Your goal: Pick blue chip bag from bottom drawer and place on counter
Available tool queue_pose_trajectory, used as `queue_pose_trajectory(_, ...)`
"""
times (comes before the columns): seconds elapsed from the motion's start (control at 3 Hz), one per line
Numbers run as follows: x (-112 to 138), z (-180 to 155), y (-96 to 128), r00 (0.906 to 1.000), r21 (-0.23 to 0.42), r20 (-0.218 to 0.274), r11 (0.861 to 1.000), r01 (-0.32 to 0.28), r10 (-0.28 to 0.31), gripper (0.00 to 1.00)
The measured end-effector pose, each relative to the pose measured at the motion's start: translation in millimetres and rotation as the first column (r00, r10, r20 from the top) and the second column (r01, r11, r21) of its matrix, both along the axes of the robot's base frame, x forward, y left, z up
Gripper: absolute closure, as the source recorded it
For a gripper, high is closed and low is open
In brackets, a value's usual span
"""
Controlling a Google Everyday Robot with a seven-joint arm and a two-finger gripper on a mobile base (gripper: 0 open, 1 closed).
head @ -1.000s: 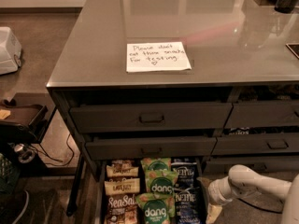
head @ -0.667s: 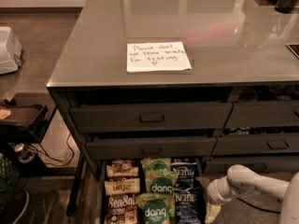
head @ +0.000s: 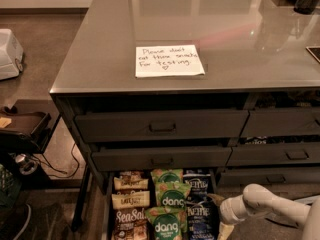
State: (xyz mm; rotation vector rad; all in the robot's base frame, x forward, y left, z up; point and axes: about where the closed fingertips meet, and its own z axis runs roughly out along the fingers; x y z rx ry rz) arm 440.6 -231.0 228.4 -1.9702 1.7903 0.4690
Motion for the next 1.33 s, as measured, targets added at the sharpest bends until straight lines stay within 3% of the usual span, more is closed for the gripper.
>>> queue_pose_trajectory(0.67, -2.4, -30.1, 31.2, 0.9995, 0.102, 0.033, 0.995, 0.000, -0.003, 0.00)
queue_pose_trajectory(1.33, 8.9, -66.1, 35.4, 0.9981, 0.111, 0.061, 0.994, 0.000, -0.007, 0.00)
